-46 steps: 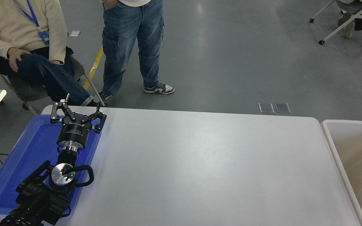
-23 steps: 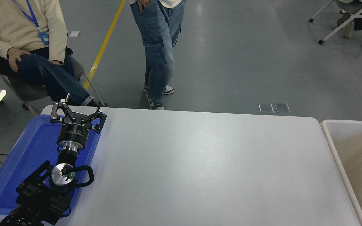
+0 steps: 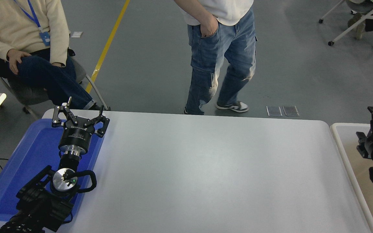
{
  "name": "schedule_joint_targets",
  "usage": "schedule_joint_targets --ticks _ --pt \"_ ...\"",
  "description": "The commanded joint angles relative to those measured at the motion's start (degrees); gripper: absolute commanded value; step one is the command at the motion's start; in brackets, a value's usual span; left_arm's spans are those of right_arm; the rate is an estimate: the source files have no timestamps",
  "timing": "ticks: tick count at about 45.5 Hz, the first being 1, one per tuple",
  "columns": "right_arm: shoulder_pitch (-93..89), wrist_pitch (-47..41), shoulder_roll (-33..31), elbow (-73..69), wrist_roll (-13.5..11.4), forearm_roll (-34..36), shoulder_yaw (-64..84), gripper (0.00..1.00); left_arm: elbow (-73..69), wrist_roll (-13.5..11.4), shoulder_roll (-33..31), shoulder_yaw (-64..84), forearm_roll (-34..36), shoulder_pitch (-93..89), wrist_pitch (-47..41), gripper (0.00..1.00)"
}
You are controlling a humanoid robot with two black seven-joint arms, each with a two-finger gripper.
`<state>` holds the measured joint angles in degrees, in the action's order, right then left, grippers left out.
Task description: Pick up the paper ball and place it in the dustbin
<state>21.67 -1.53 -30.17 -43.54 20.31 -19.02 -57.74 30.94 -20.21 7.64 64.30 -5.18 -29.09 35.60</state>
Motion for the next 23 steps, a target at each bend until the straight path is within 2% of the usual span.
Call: schedule_joint_targets --ticks 1,8,14,23 --pt "-2.69 -13.67 5.64 -0.41 7.64 6.62 -2.9 1.0 0.0 0.0 0.0 -0.05 0.0 0.0 0.0 1.0" --pt "-2.16 -17.46 9.07 2.14 8.6 8.21 -3.17 1.0 0.0 0.0 0.0 -0.05 0.0 0.0 0.0 1.0" --pt "-1.63 -17.37 11.1 2.68 11.5 8.21 -3.17 1.0 0.0 0.0 0.0 -0.05 0.0 0.0 0.0 1.0" --pt "0.13 -16.93 11.19 2.41 11.42 8.12 -2.73 1.0 0.0 0.0 0.0 -0.05 0.0 0.0 0.0 1.0"
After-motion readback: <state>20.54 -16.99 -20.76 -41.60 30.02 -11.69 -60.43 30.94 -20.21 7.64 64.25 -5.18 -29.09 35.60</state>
